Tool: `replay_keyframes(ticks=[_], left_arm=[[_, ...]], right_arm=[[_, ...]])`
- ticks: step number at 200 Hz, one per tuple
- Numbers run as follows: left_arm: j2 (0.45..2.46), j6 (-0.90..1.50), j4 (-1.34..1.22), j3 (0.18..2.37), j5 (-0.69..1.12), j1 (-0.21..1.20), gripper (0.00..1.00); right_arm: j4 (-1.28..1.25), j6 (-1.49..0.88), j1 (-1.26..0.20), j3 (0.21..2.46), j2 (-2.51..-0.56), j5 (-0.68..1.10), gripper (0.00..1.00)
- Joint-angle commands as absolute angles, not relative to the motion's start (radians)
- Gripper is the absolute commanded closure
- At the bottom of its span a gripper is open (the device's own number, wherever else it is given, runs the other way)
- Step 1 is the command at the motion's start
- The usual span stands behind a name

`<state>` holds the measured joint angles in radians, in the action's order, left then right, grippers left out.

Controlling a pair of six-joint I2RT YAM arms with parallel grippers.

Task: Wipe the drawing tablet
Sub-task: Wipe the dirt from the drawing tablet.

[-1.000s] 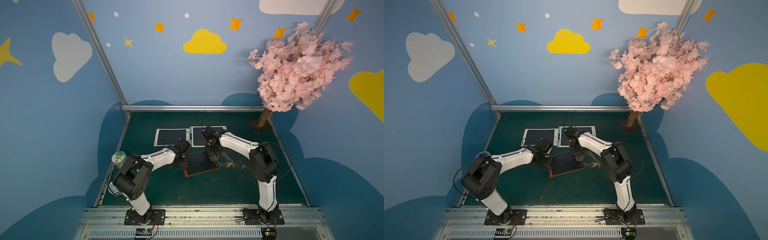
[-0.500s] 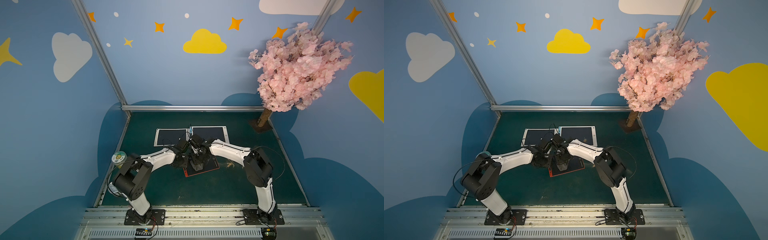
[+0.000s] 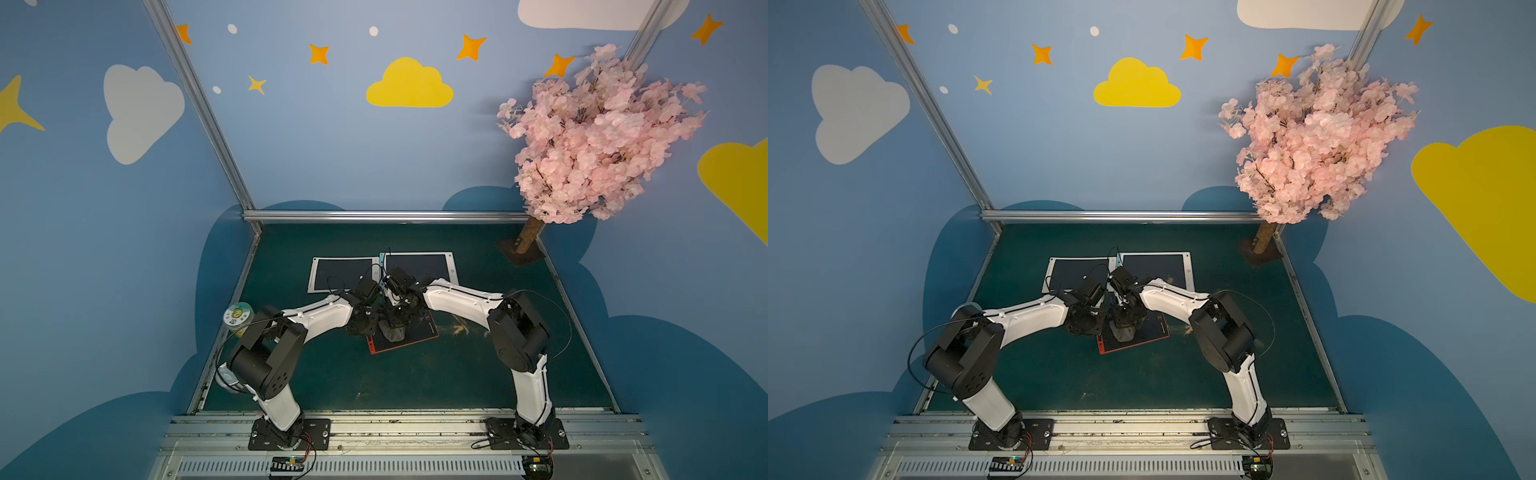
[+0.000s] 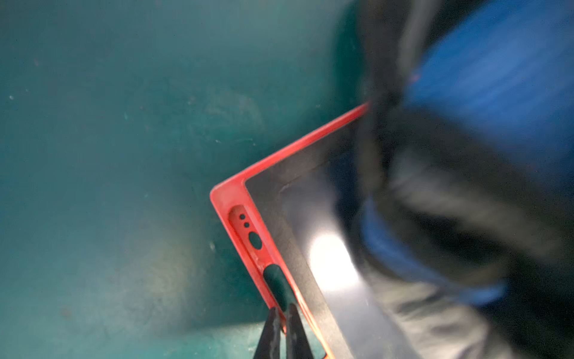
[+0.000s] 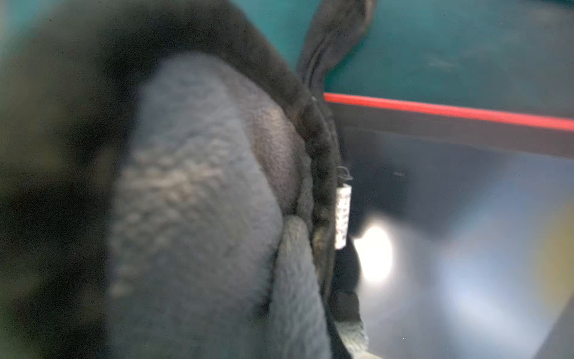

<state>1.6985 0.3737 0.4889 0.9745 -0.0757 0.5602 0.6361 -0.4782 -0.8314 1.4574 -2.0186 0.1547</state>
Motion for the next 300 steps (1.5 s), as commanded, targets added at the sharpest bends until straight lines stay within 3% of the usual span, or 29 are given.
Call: replay_keyframes(ticks=[1, 42, 117, 161, 203, 230, 268, 300], left_arm=[[1.703, 0.373, 0.505, 0.984, -0.06, 0.566, 0.92], [1.684, 0.384, 0.472, 0.967, -0.014, 0.565, 0.92], [1.518, 0.463, 0.363, 0.871, 0.258, 0.458, 0.89], [1.302, 0.482, 0.43, 0.842, 0.245, 0.4, 0.8], [1.075, 0.55, 0.307, 0.715, 0.241, 0.364, 0.74], [1.049, 0.554, 0.316, 0.703, 0.242, 0.344, 0.74], [1.04, 0.56, 0.314, 0.684, 0.246, 0.338, 0.75], [1.033, 0.552, 0.331, 0.675, 0.246, 0.332, 0.75]], right_arm=[[0.687, -0.496, -0.714, 1.306, -1.97, 0.091, 1.0], [0.671, -0.472, -0.621, 1.212, -1.896, 0.104, 1.0], [0.511, -0.619, -0.829, 1.281, -1.994, 0.359, 1.0], [0.525, -0.59, -0.725, 1.206, -1.956, 0.321, 1.0], [0.542, -0.559, -0.609, 1.087, -1.868, 0.273, 1.0], [0.516, -0.601, -0.688, 1.1, -1.892, 0.293, 1.0], [0.502, -0.666, -0.877, 1.287, -2.048, 0.334, 1.0], [0.504, -0.673, -0.878, 1.393, -2.13, 0.344, 1.0]])
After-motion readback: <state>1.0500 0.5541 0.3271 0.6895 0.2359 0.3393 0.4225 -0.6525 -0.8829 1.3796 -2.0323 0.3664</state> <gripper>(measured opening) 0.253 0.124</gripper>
